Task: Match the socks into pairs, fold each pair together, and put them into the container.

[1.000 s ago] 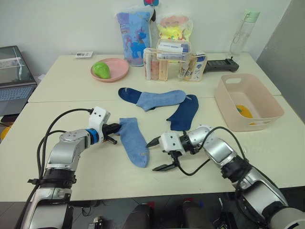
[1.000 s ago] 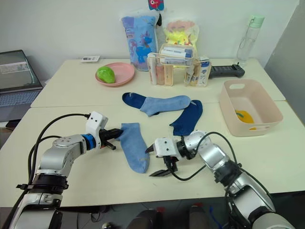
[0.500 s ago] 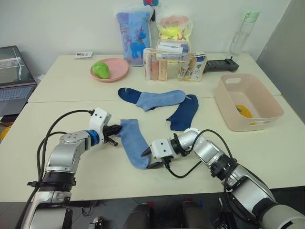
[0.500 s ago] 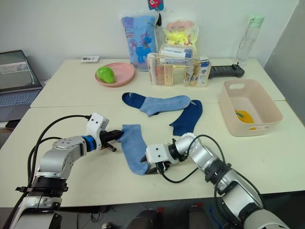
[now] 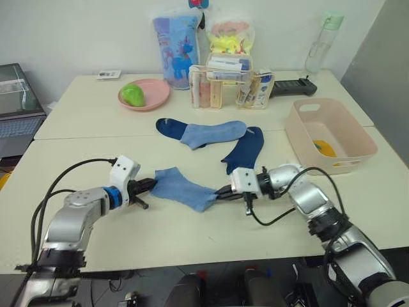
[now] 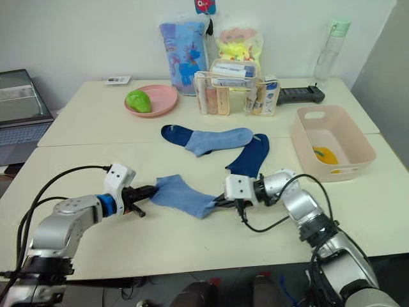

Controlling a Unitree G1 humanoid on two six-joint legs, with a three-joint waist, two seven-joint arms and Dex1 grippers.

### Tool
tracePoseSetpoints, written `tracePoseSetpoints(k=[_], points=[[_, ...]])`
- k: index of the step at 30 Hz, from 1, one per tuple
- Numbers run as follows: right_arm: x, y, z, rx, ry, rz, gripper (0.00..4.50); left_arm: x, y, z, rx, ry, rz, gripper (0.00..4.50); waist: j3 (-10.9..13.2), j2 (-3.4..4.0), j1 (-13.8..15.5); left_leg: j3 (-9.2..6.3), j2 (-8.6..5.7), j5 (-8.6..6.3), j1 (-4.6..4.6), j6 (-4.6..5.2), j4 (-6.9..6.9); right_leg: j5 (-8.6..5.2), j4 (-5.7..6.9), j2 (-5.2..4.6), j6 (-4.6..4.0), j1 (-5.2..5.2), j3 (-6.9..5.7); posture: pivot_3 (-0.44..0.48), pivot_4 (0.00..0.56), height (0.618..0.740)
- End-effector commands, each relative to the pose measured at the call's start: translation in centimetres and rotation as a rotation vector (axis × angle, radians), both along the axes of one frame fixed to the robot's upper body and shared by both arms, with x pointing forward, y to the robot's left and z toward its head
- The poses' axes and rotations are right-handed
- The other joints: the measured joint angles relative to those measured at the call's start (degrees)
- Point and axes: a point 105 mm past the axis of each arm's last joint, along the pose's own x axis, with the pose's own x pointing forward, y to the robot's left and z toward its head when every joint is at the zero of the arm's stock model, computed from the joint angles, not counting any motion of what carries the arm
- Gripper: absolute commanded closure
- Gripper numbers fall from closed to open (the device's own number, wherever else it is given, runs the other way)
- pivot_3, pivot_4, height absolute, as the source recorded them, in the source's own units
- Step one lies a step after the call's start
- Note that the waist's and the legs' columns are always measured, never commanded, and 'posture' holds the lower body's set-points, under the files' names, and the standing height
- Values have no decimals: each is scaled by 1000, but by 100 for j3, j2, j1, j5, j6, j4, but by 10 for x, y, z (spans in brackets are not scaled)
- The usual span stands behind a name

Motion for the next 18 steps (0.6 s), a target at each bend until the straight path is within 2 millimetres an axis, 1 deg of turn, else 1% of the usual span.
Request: tracePoseSetpoints(k=[1,3,6,7,9,10,11,13,14,16,17,18], points=[[2,-5,12,9,-45,9,4479,-17,-9,7,-55,19,-11,4500,0,0,15,-1,0,0,-1,0,1,0,-1,0,0,0,-1,0,150,740],[4,-7,12,6,-45,9,4479,-25,-14,6,-60,30,-27,4500,1,1,21,-1,0,0,0,0,2,0,-1,0,0,3,-1,0,150,740],[5,-11,12,9,-38,12,4479,-37,-26,5,-126,39,-36,4500,1,1,25,3,-1,0,0,1,3,0,-2,-1,0,5,1,0,150,740],[4,-12,12,17,-28,10,4252,-39,-29,5,-138,36,-36,4301,1,1,27,1,0,0,0,1,3,0,-3,-1,0,6,0,0,150,740],[0,-18,13,21,-12,0,3734,-43,-33,4,-143,50,-48,3841,1,1,45,0,0,0,0,1,4,0,-2,-1,0,6,-2,0,150,740],[-1,-22,13,23,-1,-11,3446,-46,-32,3,-136,64,-59,3544,1,1,58,-1,0,0,-1,1,4,0,-2,-1,0,7,-4,0,150,740],[-2,-25,13,23,5,-19,3061,-48,-32,2,-131,74,-66,3206,1,1,58,-2,0,0,-1,1,5,0,-3,-1,0,8,-5,0,150,740],[-5,-36,15,21,5,-59,2362,-45,-20,5,-104,66,-40,2575,1,1,68,-1,0,0,-1,1,5,0,-5,-2,0,10,-3,0,150,740],[-8,-45,15,15,19,-86,2002,-45,-12,9,-78,61,-49,2235,1,1,72,-2,0,0,-1,1,5,0,-5,-1,0,9,-4,0,150,740],[-14,-56,16,4,42,-120,1323,-45,-2,15,-38,56,-72,1616,2,2,84,-3,1,0,-1,1,3,0,-5,-1,-1,8,-5,0,150,740],[-16,-63,16,-12,59,-155,932,-46,4,16,9,65,-98,1231,3,4,98,-3,1,-1,-2,1,2,-1,-4,-1,-1,8,-5,0,150,740],[-18,-67,16,-23,71,-179,926,-47,8,16,40,72,-115,893,4,5,103,0,1,-1,0,1,1,-1,-4,-1,-2,8,-2,0,150,740]])
